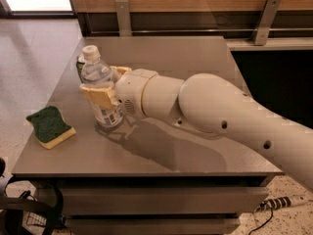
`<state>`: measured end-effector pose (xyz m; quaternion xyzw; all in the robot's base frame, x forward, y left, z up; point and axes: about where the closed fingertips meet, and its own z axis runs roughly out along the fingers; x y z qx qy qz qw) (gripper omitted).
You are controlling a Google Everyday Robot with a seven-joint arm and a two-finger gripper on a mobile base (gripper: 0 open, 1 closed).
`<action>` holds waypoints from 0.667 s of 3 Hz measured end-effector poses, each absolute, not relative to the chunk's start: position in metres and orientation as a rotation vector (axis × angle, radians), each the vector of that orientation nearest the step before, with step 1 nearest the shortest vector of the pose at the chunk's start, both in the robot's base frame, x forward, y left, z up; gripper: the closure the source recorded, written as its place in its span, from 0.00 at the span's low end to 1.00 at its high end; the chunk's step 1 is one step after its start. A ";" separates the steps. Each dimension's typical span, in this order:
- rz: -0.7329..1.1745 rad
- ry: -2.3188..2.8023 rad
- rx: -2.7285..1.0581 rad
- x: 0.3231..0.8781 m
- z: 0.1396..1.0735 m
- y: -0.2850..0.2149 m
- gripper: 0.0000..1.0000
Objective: Move blue plastic bottle near sponge
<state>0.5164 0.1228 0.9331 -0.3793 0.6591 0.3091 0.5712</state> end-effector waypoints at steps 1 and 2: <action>0.780 1.524 -0.926 0.508 0.932 0.137 1.00; 0.815 1.493 -0.941 0.506 0.923 0.142 1.00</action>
Offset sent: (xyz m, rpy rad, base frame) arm -0.0087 0.0202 -0.0262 0.0737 -0.0120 0.1355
